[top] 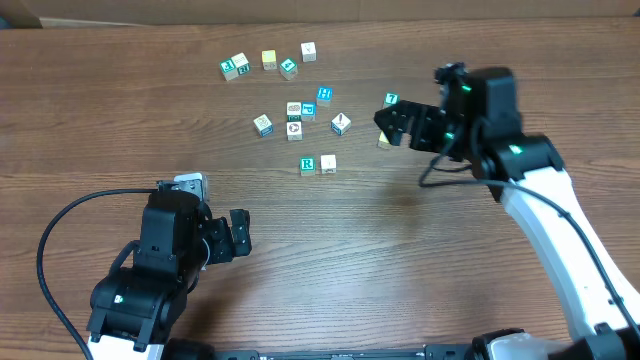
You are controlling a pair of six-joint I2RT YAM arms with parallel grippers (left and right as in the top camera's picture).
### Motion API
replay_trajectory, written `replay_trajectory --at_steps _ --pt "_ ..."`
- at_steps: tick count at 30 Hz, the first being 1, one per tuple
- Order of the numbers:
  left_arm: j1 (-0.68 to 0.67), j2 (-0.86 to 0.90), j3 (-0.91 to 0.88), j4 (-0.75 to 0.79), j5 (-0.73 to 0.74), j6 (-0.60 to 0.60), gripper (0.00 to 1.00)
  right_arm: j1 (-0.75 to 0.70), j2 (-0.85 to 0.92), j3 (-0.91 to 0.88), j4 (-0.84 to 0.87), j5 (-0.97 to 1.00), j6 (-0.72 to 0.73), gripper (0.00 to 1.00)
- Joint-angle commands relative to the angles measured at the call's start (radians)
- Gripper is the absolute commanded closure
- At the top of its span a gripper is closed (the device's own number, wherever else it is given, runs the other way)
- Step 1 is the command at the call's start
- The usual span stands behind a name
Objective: Form a horizontal line
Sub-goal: 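Reach the right gripper over the yellow I block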
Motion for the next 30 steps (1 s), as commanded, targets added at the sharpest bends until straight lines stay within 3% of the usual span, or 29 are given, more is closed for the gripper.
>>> replay_trajectory --at_steps 1,5,7,13,30 --pt "0.005 -0.004 -0.006 0.0 0.007 -0.01 0.01 0.059 0.085 0.126 -0.073 0.253 -0.005 0.0" --pt "0.005 -0.004 -0.006 0.0 0.007 -0.01 0.0 0.071 0.186 0.181 -0.115 0.295 0.058 0.0" --pt "0.005 -0.004 -0.006 0.0 0.007 -0.01 0.01 0.066 0.233 0.182 -0.106 0.295 0.086 0.06" --pt "0.005 -0.004 -0.006 0.0 0.007 -0.01 0.0 0.065 0.356 0.182 -0.071 0.296 0.09 0.09" --pt "0.005 -0.004 -0.006 0.0 0.007 -0.01 0.0 0.065 0.547 0.182 0.015 0.371 0.218 0.25"
